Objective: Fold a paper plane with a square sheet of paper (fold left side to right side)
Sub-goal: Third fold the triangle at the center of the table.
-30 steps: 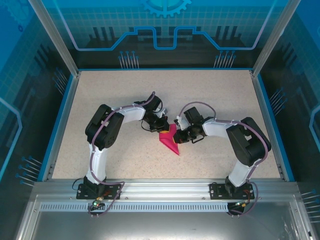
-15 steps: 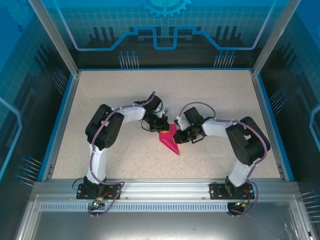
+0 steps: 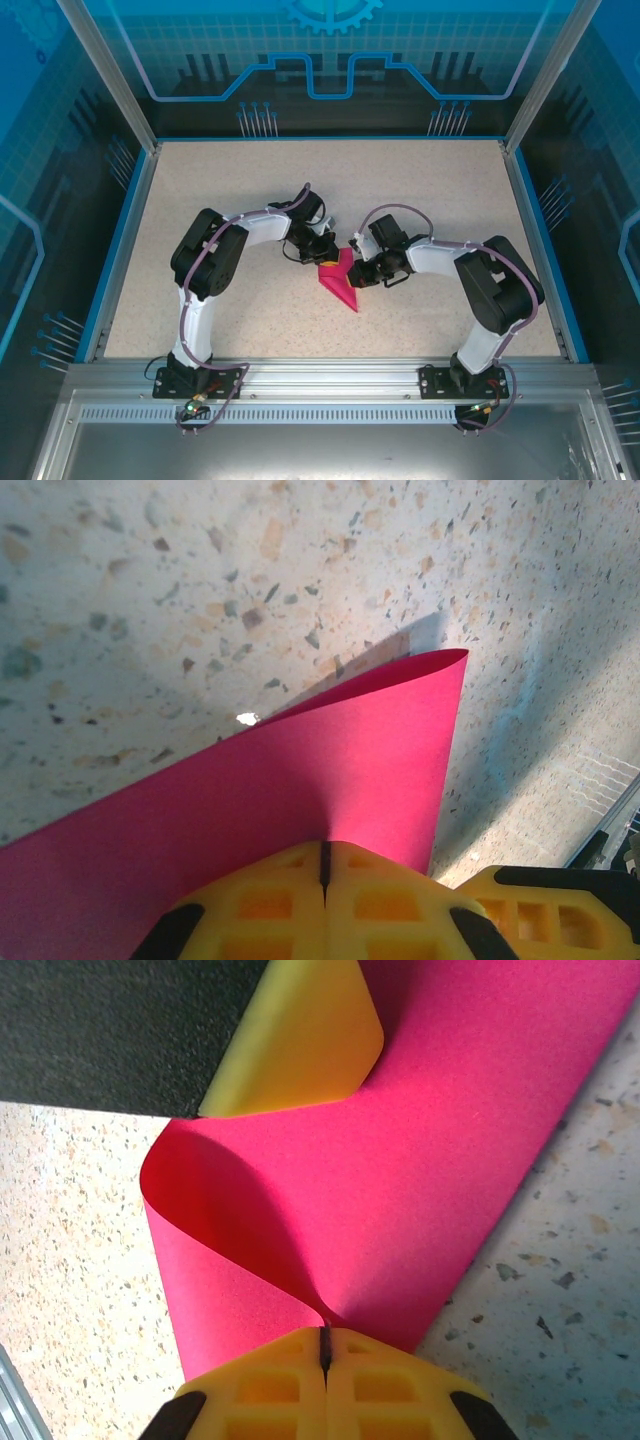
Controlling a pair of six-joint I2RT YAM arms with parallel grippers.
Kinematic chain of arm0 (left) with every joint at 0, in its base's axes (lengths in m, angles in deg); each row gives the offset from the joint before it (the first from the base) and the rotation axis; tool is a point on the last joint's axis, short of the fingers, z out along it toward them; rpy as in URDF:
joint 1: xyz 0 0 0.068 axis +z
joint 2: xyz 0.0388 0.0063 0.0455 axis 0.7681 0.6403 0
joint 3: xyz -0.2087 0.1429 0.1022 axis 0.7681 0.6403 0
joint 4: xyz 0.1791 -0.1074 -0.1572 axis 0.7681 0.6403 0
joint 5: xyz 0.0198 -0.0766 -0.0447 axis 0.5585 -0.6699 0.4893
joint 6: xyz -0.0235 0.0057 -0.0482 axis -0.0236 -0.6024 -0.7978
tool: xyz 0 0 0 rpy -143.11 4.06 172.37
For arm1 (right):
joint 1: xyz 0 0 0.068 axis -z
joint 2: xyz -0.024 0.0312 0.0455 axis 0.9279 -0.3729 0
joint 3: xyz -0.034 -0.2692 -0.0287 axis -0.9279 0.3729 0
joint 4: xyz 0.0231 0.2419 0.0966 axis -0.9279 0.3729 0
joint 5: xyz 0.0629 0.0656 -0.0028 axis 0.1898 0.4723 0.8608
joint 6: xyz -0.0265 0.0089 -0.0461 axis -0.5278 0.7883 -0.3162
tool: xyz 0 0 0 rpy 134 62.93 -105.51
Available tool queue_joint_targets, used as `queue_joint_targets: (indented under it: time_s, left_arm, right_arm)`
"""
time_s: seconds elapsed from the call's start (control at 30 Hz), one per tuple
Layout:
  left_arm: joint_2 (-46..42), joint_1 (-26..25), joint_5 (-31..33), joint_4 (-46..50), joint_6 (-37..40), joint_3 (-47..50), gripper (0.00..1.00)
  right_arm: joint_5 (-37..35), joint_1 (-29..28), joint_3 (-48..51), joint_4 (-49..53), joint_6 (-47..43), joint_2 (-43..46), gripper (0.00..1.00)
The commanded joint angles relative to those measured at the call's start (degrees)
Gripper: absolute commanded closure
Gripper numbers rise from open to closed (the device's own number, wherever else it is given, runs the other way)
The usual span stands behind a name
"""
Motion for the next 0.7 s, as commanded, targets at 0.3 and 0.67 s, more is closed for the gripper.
queue_joint_targets:
  time_s: [0.3,0.67]
  left_arm:
    - [2.26,-1.25,2.3,2.99,1.47,0.44,0.95]
    - [-3.83,-0.12,2.58,8.02,4.84,-5.76,0.73]
  right_arm:
    - [0.65,0.69,-1.33,2.6,0.11,-3.35,1.0]
    - [-0.62,0.5,-1.34,6.72,-0.65,-4.12,1.0]
